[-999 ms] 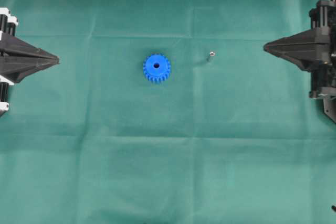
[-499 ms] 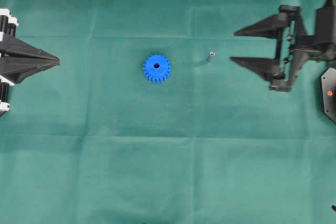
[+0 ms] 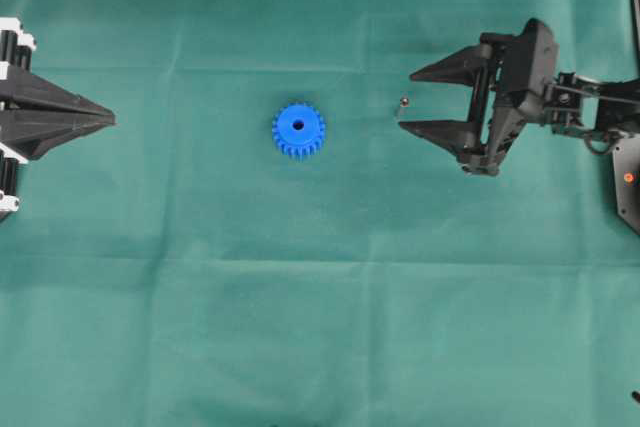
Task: Insert the shaft placed at a random location into the center hole of the small gear at another random location.
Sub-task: 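Close the right gripper around the upright silver shaft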
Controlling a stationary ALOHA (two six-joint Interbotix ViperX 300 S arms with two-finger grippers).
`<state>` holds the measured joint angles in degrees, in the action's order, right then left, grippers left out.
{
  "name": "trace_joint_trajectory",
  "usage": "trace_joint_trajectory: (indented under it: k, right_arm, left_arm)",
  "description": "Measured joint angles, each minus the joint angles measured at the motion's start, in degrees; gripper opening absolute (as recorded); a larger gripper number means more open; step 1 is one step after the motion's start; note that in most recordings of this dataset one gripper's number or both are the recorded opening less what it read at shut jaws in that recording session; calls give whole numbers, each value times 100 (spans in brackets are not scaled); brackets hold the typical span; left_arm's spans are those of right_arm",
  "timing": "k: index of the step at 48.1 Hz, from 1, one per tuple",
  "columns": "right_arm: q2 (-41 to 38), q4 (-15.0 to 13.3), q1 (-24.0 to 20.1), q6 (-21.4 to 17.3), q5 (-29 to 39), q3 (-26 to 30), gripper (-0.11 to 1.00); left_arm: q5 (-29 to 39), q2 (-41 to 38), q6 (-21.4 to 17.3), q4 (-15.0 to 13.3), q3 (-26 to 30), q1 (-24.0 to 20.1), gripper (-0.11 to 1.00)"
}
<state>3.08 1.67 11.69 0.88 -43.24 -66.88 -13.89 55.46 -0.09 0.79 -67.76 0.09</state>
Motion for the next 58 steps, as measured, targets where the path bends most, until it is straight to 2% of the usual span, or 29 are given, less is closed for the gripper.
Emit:
trace_joint_trajectory:
  k: [11,28,35,42,45,58]
  right_arm:
    - [-475,114,18,0,-88,123,82]
    - [-677,193,62,0,-105,185,77]
    - [-712,229,70,0,-105,185,63]
    - [-721,229,70,0,-105,176,26]
    - [-721,229,79,0,-105,176,13]
    - [-721,229,70,0,-105,185,13]
  left_arm:
    - [79,0,0,0,0,0,0]
    - [132,-18,0,0,0,0,0]
    - [132,-18,9,0,0,0,0]
    - [132,-18,18,0,0,9,0]
    - [132,-18,9,0,0,0,0]
    - [141,-18,26,0,0,0,0]
